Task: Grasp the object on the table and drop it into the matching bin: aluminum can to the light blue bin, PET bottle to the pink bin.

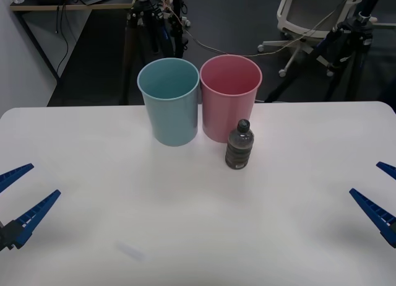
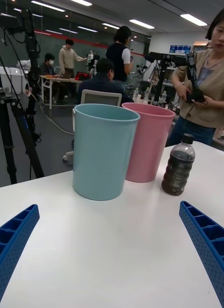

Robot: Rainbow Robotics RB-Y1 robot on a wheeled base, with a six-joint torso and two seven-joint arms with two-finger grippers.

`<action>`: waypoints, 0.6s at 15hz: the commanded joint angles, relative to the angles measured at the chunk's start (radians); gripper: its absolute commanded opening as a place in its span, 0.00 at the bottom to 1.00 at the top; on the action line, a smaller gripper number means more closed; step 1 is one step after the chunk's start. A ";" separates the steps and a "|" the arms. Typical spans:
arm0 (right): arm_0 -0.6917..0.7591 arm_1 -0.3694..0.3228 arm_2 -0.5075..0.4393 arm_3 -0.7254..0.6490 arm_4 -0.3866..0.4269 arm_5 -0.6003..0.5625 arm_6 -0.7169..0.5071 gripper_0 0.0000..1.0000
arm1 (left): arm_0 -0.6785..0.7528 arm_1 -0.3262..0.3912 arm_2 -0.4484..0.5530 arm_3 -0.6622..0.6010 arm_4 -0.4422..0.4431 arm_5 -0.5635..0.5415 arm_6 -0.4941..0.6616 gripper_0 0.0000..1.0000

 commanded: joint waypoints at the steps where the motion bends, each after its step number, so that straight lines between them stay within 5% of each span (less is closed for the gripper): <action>1: 0.005 0.019 -0.009 0.026 -0.004 -0.007 0.002 1.00 | 0.000 0.000 0.000 0.000 0.000 0.000 0.000 1.00; 6: 0.036 -0.010 0.005 0.026 -0.040 -0.015 0.021 1.00 | 0.000 0.000 0.000 0.000 0.000 0.000 0.000 1.00; 9: 0.084 -0.030 0.040 0.026 -0.098 0.008 0.232 1.00 | 0.000 0.000 0.000 0.000 0.000 0.000 0.000 1.00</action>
